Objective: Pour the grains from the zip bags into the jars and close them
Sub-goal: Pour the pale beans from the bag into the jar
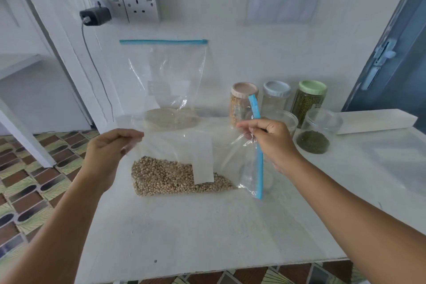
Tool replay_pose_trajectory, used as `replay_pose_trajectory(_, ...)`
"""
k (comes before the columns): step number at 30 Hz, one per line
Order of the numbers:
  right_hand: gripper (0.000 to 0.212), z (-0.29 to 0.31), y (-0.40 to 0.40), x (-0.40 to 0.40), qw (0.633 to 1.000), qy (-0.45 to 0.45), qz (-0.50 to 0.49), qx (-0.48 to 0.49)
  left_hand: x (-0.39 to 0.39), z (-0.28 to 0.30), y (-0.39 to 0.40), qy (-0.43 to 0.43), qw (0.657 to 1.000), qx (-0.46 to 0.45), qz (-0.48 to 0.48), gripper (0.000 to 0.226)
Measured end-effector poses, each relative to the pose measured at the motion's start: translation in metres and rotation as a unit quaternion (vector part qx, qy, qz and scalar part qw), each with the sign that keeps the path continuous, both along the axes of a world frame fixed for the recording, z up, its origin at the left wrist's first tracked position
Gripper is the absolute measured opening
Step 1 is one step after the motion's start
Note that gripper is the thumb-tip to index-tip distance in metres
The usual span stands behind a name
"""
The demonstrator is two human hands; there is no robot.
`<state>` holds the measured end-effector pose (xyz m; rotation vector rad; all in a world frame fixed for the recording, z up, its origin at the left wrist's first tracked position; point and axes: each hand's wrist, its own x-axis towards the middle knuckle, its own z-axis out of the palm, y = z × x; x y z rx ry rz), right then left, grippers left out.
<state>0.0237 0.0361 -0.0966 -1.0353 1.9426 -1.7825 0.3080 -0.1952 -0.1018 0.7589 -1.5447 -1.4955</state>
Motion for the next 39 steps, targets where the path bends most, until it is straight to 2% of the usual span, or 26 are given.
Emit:
replay_pose_trajectory(2,0.038,-0.002,0.001,-0.001,1.000,-0.001,0.007,0.011,-0.002,-0.001,-0.001,-0.007,1.000,0.007,-0.012,0.031)
replay_pose_trajectory(8,0.037,-0.004,0.000,0.004,1.000,0.000,0.011,0.022,0.009,-0.016,-0.006,-0.098,0.990,0.013,-0.097,0.035)
replay_pose_trajectory(12,0.042,-0.003,-0.003,-0.001,1.000,0.003,0.010,0.008,0.007,-0.003,-0.006,-0.033,0.999,-0.029,-0.031,0.035)
replay_pose_trajectory(15,0.040,-0.005,-0.003,-0.001,1.000,0.004,0.016,0.019,0.005,-0.002,-0.005,-0.053,0.997,-0.030,-0.042,0.025)
replay_pose_trajectory(19,0.040,-0.005,-0.003,0.001,1.000,0.004,0.012,0.022,0.007,-0.009,-0.004,-0.048,0.998,-0.034,-0.008,0.026)
replay_pose_trajectory(23,0.040,-0.007,-0.006,0.000,1.000,0.002,0.015,0.027,0.012,-0.012,-0.003,-0.046,0.997,-0.001,-0.065,0.022)
replay_pose_trajectory(26,0.037,-0.007,-0.006,0.001,1.000,-0.005,0.014,0.019,0.016,-0.007,-0.007,0.001,0.999,0.024,-0.047,0.013)
replay_pose_trajectory(30,0.038,-0.004,-0.007,0.004,1.000,-0.007,0.015,0.009,0.016,-0.013,-0.015,0.015,0.999,0.020,-0.030,0.028)
replay_pose_trajectory(32,0.039,-0.006,-0.007,0.006,1.000,-0.006,0.018,0.001,0.016,-0.020,-0.013,-0.005,0.998,0.046,-0.053,0.025)
replay_pose_trajectory(36,0.038,-0.012,-0.003,0.004,0.999,-0.004,0.042,-0.001,0.021,-0.042,-0.005,-0.077,0.987,0.085,-0.108,0.034)
replay_pose_trajectory(39,0.026,-0.015,0.000,0.000,0.997,0.013,0.071,0.025,0.019,-0.048,-0.001,-0.090,0.986,0.085,-0.111,0.023)
